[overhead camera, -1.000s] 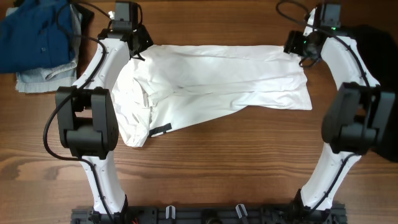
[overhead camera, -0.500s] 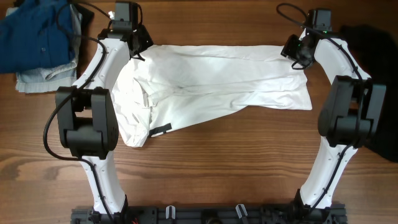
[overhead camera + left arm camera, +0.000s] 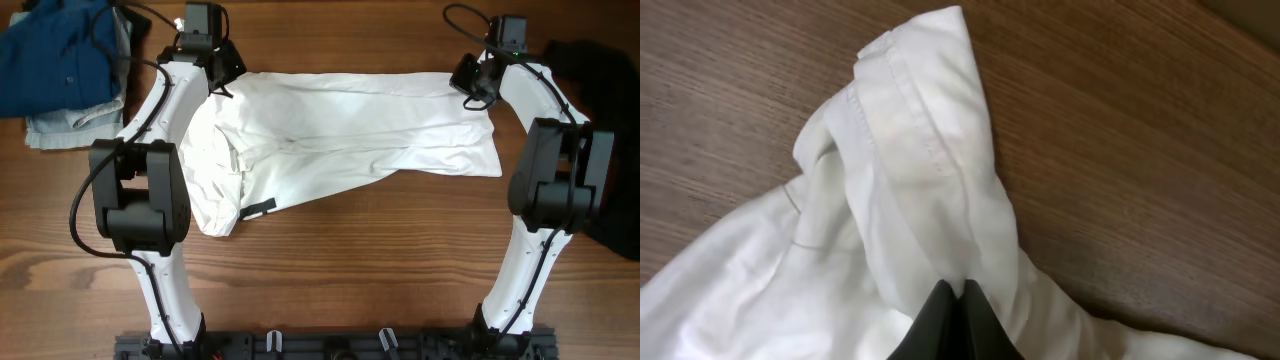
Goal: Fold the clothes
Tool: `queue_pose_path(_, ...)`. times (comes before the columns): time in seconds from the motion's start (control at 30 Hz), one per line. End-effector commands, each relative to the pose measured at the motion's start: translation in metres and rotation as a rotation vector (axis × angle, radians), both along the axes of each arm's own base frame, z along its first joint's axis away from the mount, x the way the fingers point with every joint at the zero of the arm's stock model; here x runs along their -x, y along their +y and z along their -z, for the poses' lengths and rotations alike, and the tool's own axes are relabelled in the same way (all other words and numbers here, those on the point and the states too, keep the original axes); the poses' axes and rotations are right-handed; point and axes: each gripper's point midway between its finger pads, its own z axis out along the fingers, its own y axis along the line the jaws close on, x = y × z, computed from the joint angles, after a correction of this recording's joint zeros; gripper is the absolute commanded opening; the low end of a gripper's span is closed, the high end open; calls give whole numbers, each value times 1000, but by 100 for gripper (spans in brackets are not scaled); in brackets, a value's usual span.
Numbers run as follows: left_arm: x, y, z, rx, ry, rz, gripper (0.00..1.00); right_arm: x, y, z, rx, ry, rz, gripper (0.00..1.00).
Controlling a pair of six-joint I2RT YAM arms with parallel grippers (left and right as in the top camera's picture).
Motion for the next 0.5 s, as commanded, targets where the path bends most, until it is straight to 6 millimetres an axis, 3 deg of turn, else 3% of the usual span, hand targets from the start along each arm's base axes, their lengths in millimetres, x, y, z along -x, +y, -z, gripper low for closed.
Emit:
queue_pose_path(0.0, -1, 13, -30, -67, -50, -37, 4, -3, -5, -12, 15, -26, 8, 4)
queue_pose_path(0.27, 21, 17, -84, -107, -83, -5, 4, 14, -1, -44, 6, -14, -74, 4)
queue_pose_path(0.4, 49, 21, -84, -123, 14, 7, 4, 31, 3, -67, 1, 9, -118, 4)
queue_pose_path(0.47, 66, 21, -75, -135, 95, 23, 4, 45, 4, -68, 1, 55, -134, 4)
